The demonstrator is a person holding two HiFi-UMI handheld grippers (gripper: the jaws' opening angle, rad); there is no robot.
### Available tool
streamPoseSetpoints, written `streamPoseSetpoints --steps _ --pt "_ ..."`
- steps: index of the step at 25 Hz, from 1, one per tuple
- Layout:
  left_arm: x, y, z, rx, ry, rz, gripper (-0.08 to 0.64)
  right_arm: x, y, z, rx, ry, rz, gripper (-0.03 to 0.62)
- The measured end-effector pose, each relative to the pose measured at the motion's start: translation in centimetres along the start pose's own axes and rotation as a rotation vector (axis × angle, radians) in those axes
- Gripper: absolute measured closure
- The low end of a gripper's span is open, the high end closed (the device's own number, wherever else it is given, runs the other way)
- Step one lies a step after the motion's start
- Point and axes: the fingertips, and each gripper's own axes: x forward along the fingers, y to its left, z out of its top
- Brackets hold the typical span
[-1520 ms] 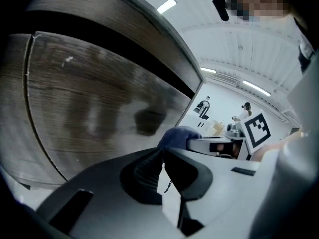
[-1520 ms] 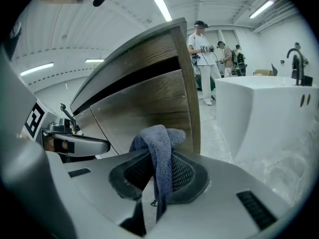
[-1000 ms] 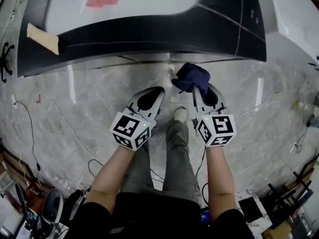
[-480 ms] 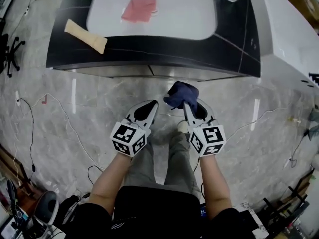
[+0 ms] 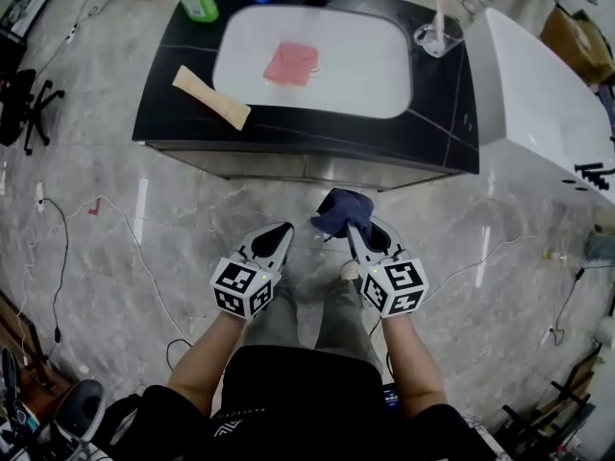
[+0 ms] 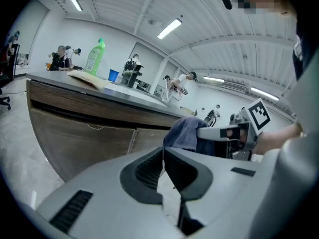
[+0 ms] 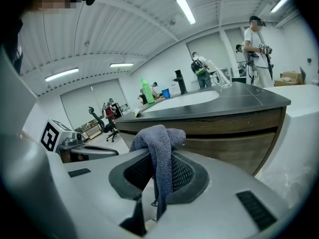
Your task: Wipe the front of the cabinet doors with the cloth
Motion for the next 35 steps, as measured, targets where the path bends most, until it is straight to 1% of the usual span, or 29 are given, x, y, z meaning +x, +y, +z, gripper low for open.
streamPoseSetpoints --steps 3,8,11,14,20,27,29,35 --pt "-1.4 -0.2 0.7 0.006 -0.006 0.001 0.543 -0.7 1.4 0.7 -0.014 0.004 0.021 0.522" --pt "-2.7 -0.5 2.4 -0.023 -0.04 0.015 0.543 -1.4 3.3 1.6 -0.035 0.008 0.057 0.522" --pt "-3.4 -1.3 3.7 0.006 -0.054 0.001 0.543 -2.1 4.5 2.3 -0.033 -0.002 0.082 0.522" --pt "-4.1 -1.2 5.0 0.021 -0.076 0.009 0.543 -2.6 5.4 3.0 -0.019 -0.016 0.102 0.522" --pt "-6.0 -1.2 7.1 0.024 -0.119 0.032 0.543 -4.2 6.3 4.4 -0.031 -0.047 0.102 0.522" --pt "-7.9 -1.6 9.1 0.035 -0.169 0.04 0.543 -5.6 7.2 5.0 -0.014 -0.077 0.103 0.522" --pt "-8.1 -1.8 9.6 0.035 -0.176 0.034 0.543 -6.1 7.5 5.1 -0.013 -0.081 0.109 0.522" --pt "-7.9 -4.0 11.1 0.073 -0.196 -0.008 0.543 -6.7 7.6 5.5 0.006 -0.1 0.106 0.522"
